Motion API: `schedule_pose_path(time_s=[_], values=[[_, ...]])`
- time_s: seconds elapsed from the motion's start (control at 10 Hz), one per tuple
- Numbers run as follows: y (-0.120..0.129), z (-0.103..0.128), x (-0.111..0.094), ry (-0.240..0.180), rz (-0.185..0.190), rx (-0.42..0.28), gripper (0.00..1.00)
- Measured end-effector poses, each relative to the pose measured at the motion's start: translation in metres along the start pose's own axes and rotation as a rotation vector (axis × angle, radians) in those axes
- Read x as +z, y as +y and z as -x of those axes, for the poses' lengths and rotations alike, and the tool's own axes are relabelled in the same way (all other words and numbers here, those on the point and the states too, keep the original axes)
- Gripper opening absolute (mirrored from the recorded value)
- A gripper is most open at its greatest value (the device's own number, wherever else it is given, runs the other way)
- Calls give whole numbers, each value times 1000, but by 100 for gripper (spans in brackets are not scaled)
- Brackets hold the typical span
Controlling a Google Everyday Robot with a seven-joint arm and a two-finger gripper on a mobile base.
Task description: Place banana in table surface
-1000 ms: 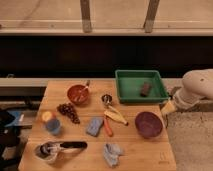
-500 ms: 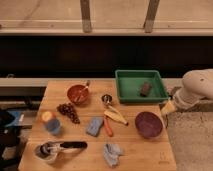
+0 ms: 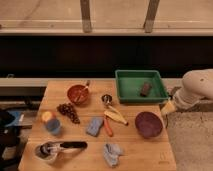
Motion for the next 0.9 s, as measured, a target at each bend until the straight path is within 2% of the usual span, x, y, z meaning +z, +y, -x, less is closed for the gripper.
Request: schedule_pose_path(time_s=[0.2, 0.4, 0.8, 0.9], values=[[6, 14, 2, -4, -25, -34, 77], [26, 33, 4, -11, -36, -86, 77], [111, 82, 8, -34, -36, -275, 77], [145, 93, 8, -44, -22, -351, 77]])
